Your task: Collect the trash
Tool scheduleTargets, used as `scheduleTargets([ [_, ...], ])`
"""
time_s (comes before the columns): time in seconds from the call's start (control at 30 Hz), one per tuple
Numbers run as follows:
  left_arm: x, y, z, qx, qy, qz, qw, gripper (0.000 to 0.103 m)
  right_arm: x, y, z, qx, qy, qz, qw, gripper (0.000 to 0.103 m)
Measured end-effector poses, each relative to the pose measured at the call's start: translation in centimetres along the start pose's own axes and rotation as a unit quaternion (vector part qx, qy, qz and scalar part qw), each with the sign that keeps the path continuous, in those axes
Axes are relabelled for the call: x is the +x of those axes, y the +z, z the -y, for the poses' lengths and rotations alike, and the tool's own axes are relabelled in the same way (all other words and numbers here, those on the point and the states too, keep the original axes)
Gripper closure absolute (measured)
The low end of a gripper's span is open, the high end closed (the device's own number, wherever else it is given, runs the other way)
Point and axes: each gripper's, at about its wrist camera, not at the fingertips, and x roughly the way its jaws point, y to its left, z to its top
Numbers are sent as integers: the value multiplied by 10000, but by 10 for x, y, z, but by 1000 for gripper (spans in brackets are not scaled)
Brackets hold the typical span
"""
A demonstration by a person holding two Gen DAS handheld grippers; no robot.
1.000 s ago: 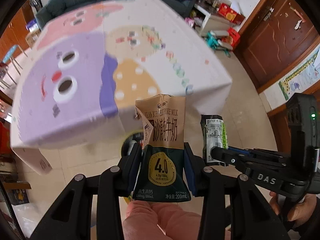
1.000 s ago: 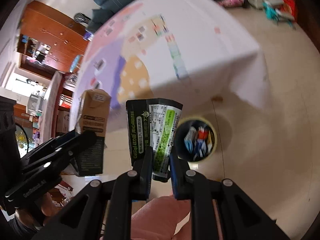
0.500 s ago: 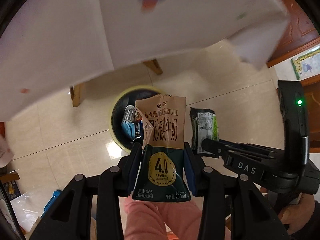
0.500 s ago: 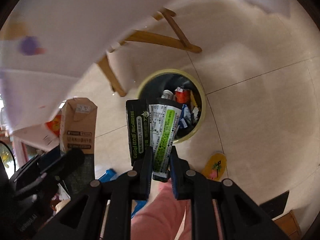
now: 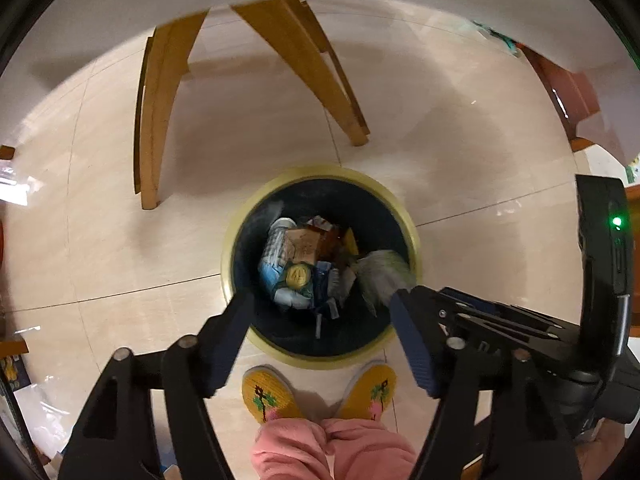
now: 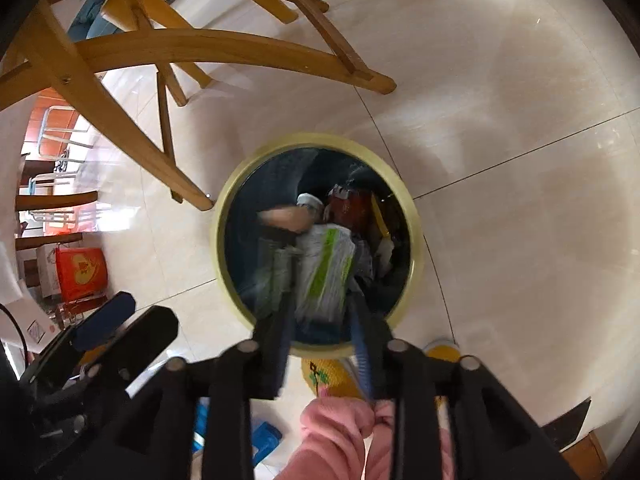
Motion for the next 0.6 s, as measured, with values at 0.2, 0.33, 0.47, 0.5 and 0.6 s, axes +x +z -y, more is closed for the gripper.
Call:
scheduleTargets([
  [0.2, -14, -3, -3, -101, 91, 83, 9999, 27, -14, -6, -8, -159, -26, 165, 9997, 70],
  [0.33, -23, -3, -7, -219, 100, 150, 9996, 27, -30, -5, -12, -181, -22, 317, 9993, 70],
  [0.47, -45, -6, -9, -366, 101, 224, 9990, 27, -57, -9, -20, -239, -22, 439, 9987, 70],
  [0.5, -52, -6, -8, -405, 97, 243, 9988, 26, -64, -12, -25, -260, -22, 459, 9986, 70],
  [0.6, -73, -7, -9, -523, 107, 308, 9981, 12, -83, -16, -34, -373, -25, 499, 9981, 71],
])
